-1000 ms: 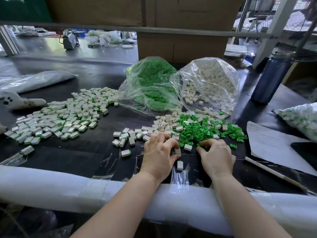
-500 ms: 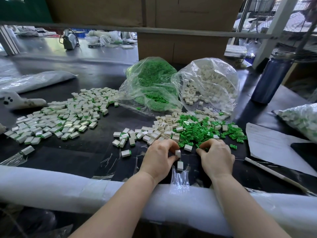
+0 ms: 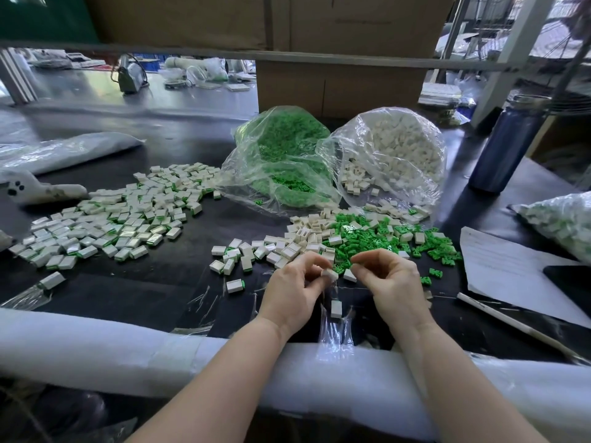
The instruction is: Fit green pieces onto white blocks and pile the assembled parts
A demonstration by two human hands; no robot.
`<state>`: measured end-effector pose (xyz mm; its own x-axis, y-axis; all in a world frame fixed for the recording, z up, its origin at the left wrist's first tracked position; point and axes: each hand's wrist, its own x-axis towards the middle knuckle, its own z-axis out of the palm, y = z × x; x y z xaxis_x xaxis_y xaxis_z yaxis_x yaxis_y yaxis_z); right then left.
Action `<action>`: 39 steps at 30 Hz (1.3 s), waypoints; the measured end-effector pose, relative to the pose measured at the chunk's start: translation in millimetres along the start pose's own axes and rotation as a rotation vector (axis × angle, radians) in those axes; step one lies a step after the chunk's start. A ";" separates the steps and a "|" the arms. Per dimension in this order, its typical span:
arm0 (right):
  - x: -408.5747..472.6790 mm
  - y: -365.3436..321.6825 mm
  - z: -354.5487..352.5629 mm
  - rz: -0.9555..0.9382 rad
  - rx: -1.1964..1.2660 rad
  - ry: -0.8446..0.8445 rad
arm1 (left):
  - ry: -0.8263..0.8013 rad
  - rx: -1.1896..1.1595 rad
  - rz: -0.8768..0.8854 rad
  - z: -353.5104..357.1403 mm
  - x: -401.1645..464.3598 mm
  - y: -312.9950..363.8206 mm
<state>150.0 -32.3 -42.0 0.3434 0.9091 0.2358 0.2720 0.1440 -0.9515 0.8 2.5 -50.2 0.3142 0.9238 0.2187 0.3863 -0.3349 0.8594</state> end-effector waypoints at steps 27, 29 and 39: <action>-3.5 0.6 4.6 0.080 0.138 -0.184 | -0.100 -0.289 -0.073 -6.0 1.4 1.8; -2.9 1.3 5.0 0.083 0.133 -0.178 | -0.091 -0.274 -0.071 -5.5 1.4 1.3; -1.8 2.1 3.0 0.139 0.146 -0.210 | -0.098 -0.194 -0.070 -3.3 0.8 -0.7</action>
<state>147.2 -32.5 -45.0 0.1702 0.9830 0.0691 0.0982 0.0529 -0.9938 -2.0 4.2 -49.1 0.3787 0.9180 0.1182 0.2386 -0.2202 0.9458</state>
